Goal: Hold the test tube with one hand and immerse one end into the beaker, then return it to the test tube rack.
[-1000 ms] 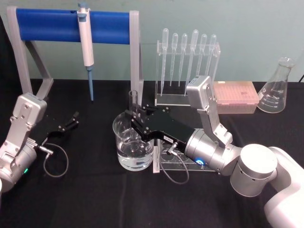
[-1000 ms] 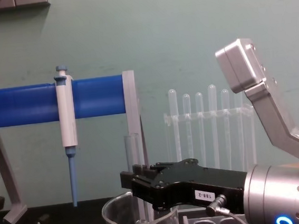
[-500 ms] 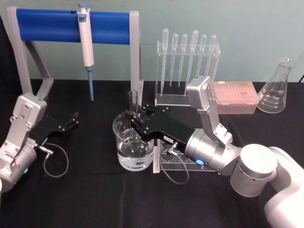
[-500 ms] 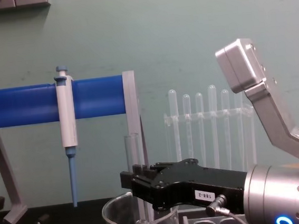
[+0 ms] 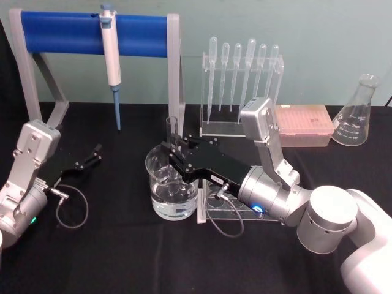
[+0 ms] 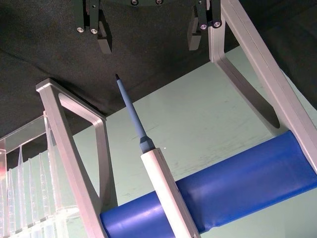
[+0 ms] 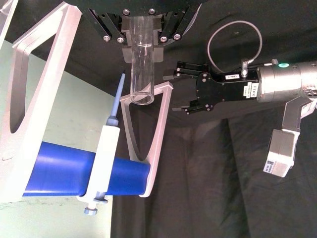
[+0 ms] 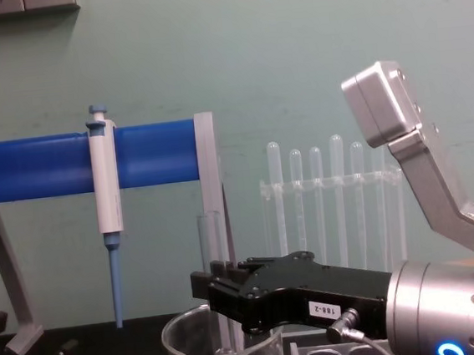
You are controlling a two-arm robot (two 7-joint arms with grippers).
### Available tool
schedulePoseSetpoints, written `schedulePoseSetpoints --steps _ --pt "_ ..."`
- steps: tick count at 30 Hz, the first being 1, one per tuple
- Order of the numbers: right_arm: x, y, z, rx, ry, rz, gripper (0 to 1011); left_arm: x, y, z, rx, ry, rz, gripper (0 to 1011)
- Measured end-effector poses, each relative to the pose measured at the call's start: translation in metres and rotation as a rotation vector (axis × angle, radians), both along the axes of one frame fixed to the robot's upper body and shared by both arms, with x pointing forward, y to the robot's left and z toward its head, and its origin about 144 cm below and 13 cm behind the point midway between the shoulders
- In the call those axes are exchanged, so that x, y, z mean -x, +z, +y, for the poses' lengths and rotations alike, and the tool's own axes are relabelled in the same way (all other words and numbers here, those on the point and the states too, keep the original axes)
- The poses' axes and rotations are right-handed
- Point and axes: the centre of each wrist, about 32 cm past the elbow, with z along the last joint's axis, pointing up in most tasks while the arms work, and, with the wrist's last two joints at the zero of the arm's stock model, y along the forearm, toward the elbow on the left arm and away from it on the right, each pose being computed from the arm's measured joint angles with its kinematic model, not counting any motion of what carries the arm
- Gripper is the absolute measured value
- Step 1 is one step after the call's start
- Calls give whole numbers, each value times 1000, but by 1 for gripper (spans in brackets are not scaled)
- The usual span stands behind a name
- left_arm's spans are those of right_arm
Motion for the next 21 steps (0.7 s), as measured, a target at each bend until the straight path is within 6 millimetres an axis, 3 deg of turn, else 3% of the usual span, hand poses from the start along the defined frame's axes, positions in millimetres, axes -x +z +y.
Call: schedulePoseSetpoints --steps 21 --pt "0 0 0 0 0 0 226 0 0 0 0 0 0 1000"
